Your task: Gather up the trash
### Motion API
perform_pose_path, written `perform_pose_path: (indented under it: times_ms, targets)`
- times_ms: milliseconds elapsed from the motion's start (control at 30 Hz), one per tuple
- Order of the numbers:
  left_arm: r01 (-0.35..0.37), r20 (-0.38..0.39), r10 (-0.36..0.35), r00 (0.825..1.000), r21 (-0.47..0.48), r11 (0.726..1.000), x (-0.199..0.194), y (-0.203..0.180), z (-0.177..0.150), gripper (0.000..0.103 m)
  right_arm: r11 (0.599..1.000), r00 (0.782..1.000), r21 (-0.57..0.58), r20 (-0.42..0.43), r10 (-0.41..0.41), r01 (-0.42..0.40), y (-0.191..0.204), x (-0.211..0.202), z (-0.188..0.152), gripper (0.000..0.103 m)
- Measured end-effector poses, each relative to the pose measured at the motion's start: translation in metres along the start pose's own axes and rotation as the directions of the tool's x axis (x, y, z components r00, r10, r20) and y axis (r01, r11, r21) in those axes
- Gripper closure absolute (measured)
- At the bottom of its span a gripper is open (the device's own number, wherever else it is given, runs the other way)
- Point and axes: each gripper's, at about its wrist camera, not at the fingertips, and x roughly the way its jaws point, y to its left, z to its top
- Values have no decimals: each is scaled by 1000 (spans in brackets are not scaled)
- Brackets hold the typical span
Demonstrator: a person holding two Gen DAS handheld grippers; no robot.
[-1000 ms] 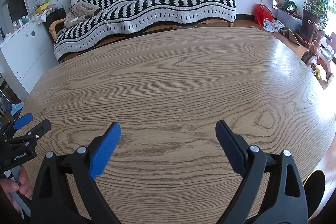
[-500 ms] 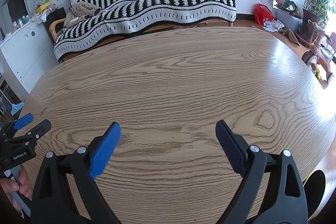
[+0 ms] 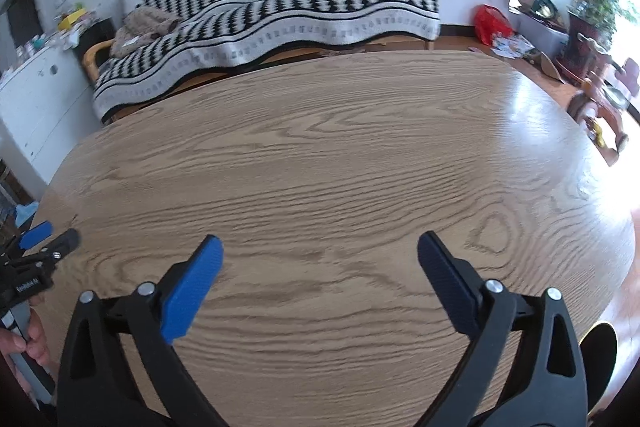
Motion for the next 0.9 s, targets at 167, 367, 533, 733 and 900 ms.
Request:
perform_pose_path:
  times_ms: [167,367,533,733,900]
  targets:
    - [-106,-38,103,994,-103,989,27,66,12,7,985,987,59,-11,-161,162,-54,25,11,7]
    - [-208,-102,189,977,-219,953,52,143,10,7,954,953,54,-98,-288,294,-106,70,10,7]
    - [-251,-144,221,965,-251,935,66,172,4,6,969,970,93,-100,-221,230,-127,86,17,6]
    - [-247,-136,221,966,-226,942,67,172,9,6,974,973,75,-101,-207,215,-125,94,26,5]
    - [-247,-136,220,966,-231,941,67,173,10,6,974,973,74,-101,-207,215,-125,94,26,5]
